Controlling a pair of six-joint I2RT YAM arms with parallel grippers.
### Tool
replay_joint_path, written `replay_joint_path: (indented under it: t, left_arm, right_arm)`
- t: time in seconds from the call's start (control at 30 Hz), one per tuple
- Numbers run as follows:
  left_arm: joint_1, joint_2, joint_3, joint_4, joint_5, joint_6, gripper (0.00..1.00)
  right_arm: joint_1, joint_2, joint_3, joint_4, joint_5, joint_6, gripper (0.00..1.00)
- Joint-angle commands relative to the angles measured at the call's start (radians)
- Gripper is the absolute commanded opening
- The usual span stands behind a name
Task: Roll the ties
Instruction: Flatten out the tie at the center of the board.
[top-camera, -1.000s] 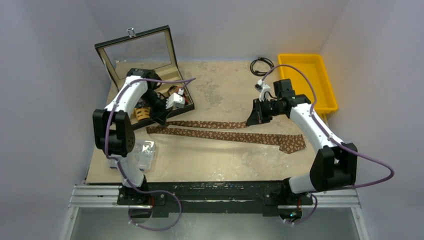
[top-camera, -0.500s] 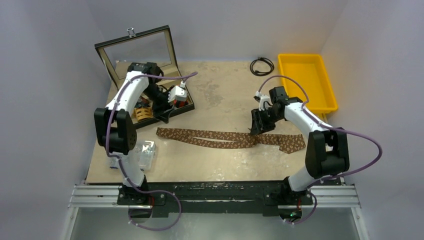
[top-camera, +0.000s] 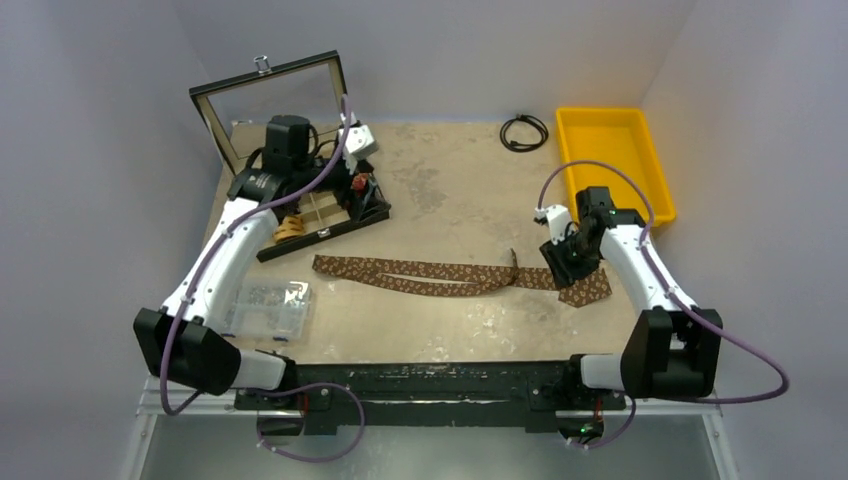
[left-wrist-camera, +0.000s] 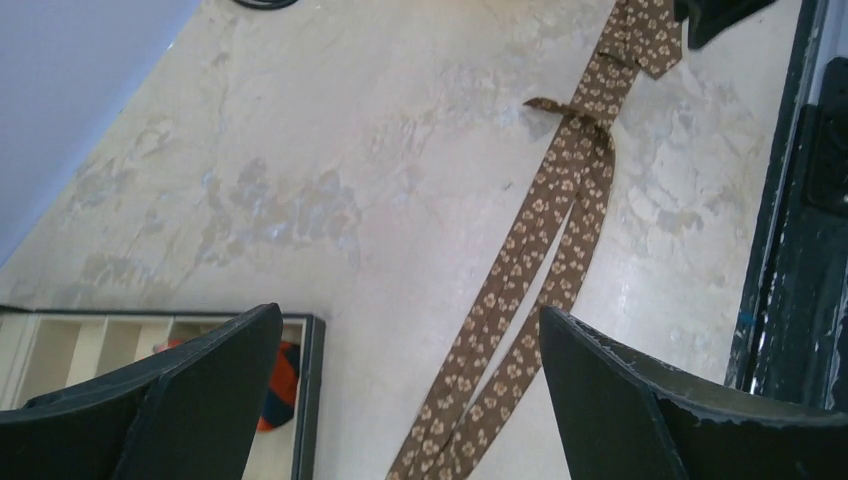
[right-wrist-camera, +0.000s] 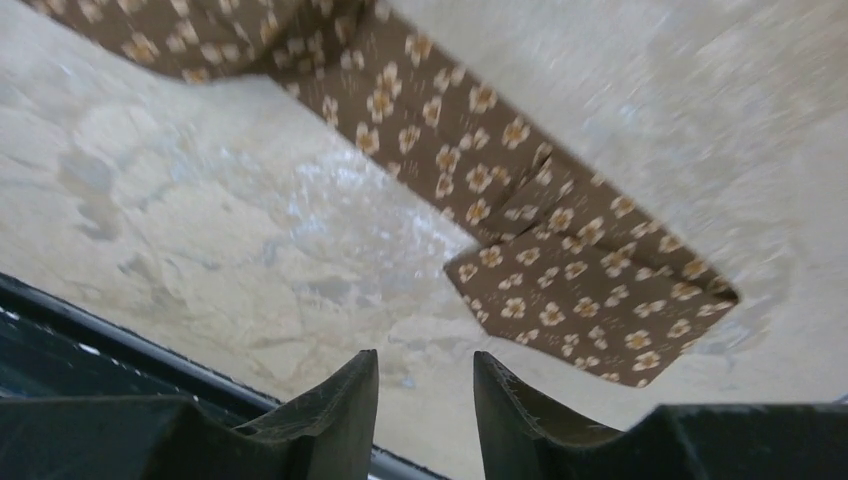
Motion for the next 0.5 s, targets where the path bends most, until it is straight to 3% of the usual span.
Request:
replay_joint_path:
  t: [0.0,0.1,0.23,0.3,0.47]
  left_arm:
    - [-0.134,0.092,0.028,0.082,-0.069,-0.159,1.00]
    - [-0.242,0.086,-0.094,0.156,-0.132,-0.134,1.00]
    - [-0.313,0.177,-0.127,0.230,-0.080,-0.322,1.00]
    - [-0.354,0.219,-0.152,0.305,-0.120,-0.410,1.00]
    - [-0.430,0.284,-0.181,0.418,-0.210,-0.475,1.00]
  right_arm:
    - [-0.001,0.034,-0.108,0.005,0.113,-0.052,0.40]
    - [-0.015,0.045,-0.157,0.095,0.171,-0.030,0.41]
    - [-0.040,0.066,-0.189,0.137,0.179,-0.031,0.41]
    - [-0.049,0.081,-0.214,0.180,0.209,-0.035,0.41]
    - [-0.063,0.139,-0.242,0.275,0.196,-0.013,0.47]
